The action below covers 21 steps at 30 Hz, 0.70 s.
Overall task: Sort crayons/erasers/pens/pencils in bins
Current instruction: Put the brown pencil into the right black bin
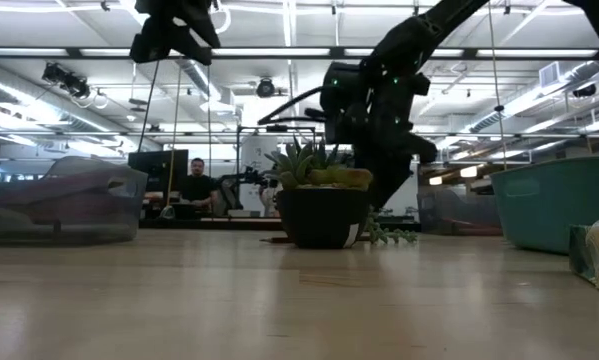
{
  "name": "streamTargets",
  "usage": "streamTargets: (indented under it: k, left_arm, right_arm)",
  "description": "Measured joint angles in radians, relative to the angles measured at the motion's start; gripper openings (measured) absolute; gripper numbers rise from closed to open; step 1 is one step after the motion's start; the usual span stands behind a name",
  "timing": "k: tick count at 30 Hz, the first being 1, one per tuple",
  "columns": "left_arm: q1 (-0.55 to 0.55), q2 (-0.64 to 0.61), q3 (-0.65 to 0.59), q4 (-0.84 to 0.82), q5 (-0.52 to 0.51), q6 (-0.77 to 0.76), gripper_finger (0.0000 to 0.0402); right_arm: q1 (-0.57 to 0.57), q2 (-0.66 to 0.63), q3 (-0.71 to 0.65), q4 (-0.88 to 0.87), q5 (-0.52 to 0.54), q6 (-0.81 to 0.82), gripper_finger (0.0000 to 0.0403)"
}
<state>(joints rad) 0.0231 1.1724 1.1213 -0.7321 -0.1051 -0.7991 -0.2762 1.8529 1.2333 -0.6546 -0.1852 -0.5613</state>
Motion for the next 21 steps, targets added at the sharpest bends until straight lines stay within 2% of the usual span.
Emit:
streamTargets:
  k: [9, 21]
  left_arm:
    - [-0.021, -0.03, 0.0, 0.002, -0.004, -0.034, 0.012]
    - [-0.027, -0.036, 0.0, 0.001, -0.007, -0.055, 0.0112]
  right_arm:
    - [-0.033, 0.049, -0.001, 0.024, 0.008, -0.018, 0.0162]
    - [-0.037, 0.012, -0.004, 0.002, -0.002, -0.013, 0.0117]
